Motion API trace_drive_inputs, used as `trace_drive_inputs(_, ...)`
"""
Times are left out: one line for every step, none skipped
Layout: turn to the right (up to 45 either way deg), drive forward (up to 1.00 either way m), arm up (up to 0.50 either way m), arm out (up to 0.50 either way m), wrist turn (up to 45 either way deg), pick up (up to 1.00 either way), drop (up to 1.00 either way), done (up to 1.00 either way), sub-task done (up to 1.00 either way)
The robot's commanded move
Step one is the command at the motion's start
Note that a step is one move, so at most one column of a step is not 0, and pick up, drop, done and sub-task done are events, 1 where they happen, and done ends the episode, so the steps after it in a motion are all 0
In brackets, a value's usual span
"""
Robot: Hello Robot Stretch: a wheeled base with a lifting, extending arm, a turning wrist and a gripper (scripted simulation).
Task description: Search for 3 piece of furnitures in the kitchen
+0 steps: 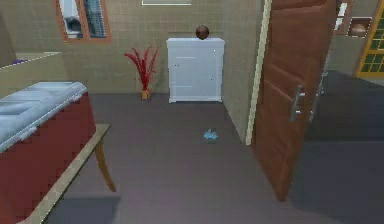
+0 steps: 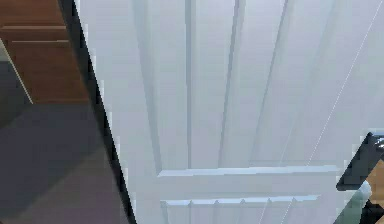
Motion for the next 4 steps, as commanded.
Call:
trace_drive_inputs(6.0,0.00,0.00,0.00,0.0,0.00,0.00,0.00,0.00)
trace_drive_inputs(0.0,0.40,0.00,0.00,0.0,0.00,0.00,0.00,0.00)
trace_drive_inputs(24.0,0.00,0.00,0.00,0.0,0.00,0.00,0.00,0.00)
trace_drive_inputs(0.0,0.55,0.00,0.00,0.0,0.00,0.00,0.00,0.00)
